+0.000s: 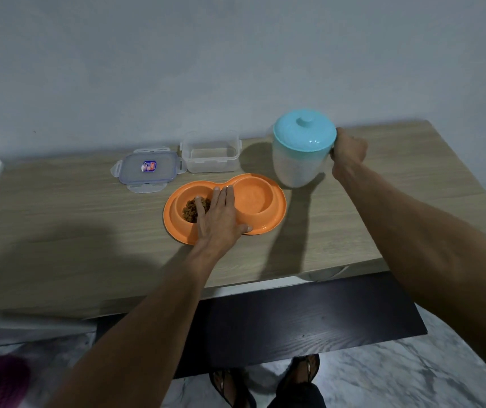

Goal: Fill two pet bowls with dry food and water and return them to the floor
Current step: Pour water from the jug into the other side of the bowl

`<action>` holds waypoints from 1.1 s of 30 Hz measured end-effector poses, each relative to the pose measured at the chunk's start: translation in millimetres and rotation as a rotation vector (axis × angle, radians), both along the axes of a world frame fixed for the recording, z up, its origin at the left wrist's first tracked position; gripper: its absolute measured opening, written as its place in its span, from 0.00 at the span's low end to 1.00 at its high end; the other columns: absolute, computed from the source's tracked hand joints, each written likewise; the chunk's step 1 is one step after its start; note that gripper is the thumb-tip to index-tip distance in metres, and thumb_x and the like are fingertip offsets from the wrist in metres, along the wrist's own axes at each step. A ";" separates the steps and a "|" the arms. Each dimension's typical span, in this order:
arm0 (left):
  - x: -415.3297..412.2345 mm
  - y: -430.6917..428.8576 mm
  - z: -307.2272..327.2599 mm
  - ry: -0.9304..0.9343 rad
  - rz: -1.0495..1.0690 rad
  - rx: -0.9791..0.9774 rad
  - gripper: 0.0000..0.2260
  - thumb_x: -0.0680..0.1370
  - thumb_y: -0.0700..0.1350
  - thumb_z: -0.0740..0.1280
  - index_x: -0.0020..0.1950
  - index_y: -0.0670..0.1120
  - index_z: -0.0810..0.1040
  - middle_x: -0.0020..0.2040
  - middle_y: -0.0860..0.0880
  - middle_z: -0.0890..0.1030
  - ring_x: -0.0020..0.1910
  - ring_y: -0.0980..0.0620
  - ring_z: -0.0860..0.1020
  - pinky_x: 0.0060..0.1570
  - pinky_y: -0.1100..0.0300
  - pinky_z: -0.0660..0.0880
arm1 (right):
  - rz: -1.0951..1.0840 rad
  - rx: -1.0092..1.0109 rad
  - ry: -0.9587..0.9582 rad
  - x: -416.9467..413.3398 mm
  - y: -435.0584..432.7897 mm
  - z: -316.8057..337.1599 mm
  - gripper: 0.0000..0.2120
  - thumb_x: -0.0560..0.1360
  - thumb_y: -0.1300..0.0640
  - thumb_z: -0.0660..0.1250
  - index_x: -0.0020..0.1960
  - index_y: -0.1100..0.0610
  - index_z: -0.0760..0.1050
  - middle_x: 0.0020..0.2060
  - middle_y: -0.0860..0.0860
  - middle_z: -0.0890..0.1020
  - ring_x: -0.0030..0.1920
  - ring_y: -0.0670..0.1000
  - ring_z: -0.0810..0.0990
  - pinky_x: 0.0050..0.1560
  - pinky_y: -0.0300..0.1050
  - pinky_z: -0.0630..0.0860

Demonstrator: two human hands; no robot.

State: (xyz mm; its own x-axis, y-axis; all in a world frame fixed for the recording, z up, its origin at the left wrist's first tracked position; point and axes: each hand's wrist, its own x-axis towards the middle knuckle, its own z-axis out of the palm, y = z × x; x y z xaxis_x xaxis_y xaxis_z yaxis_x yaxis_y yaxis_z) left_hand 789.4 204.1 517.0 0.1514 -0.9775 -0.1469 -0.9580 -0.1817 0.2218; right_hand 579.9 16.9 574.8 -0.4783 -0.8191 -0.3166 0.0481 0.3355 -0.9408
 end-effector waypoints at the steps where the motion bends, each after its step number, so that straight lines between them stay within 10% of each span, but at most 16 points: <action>1: 0.1 0.0 0.2 0.000 0.001 -0.001 0.46 0.73 0.62 0.68 0.80 0.43 0.47 0.80 0.46 0.53 0.80 0.47 0.47 0.74 0.36 0.43 | -0.003 0.002 -0.028 -0.5 -1.1 -2.2 0.13 0.65 0.61 0.69 0.27 0.55 0.66 0.24 0.49 0.69 0.26 0.49 0.64 0.28 0.43 0.61; 9: 0.4 1.0 1.3 0.003 -0.004 -0.005 0.46 0.73 0.62 0.68 0.80 0.43 0.47 0.81 0.46 0.53 0.80 0.46 0.47 0.74 0.36 0.43 | -0.010 -0.036 -0.105 2.4 -2.4 -2.2 0.11 0.66 0.55 0.71 0.32 0.56 0.70 0.27 0.50 0.73 0.26 0.48 0.69 0.27 0.41 0.65; 13: 1.8 1.9 2.2 0.015 -0.012 0.004 0.47 0.73 0.62 0.68 0.80 0.43 0.46 0.81 0.46 0.52 0.80 0.46 0.46 0.74 0.35 0.43 | -0.051 0.028 -0.060 -3.8 0.2 -6.2 0.21 0.70 0.39 0.63 0.39 0.58 0.76 0.34 0.52 0.79 0.37 0.54 0.77 0.44 0.48 0.77; 21: 18.6 12.4 11.9 0.156 0.129 -0.139 0.47 0.73 0.70 0.60 0.80 0.43 0.46 0.81 0.46 0.50 0.80 0.47 0.47 0.73 0.35 0.42 | -0.031 0.194 -0.009 3.8 46.8 -51.1 0.31 0.67 0.40 0.57 0.59 0.61 0.77 0.54 0.58 0.82 0.53 0.61 0.81 0.58 0.59 0.78; 33: 86.2 21.4 13.3 0.416 0.745 0.005 0.34 0.72 0.64 0.64 0.66 0.38 0.71 0.62 0.39 0.77 0.61 0.38 0.76 0.58 0.44 0.75 | 0.414 0.387 0.467 78.4 117.5 -47.3 0.35 0.64 0.41 0.69 0.64 0.61 0.72 0.61 0.60 0.76 0.60 0.63 0.77 0.57 0.59 0.78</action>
State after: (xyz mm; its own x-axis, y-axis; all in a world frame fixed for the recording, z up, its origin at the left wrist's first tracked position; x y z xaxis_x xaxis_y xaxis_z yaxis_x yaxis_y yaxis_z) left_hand 875.6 225.4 530.3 0.6873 -0.6434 -0.3371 -0.4286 -0.7339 0.5269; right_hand 658.4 134.4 527.5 -0.3098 -0.8328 -0.4587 -0.5317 0.5517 -0.6426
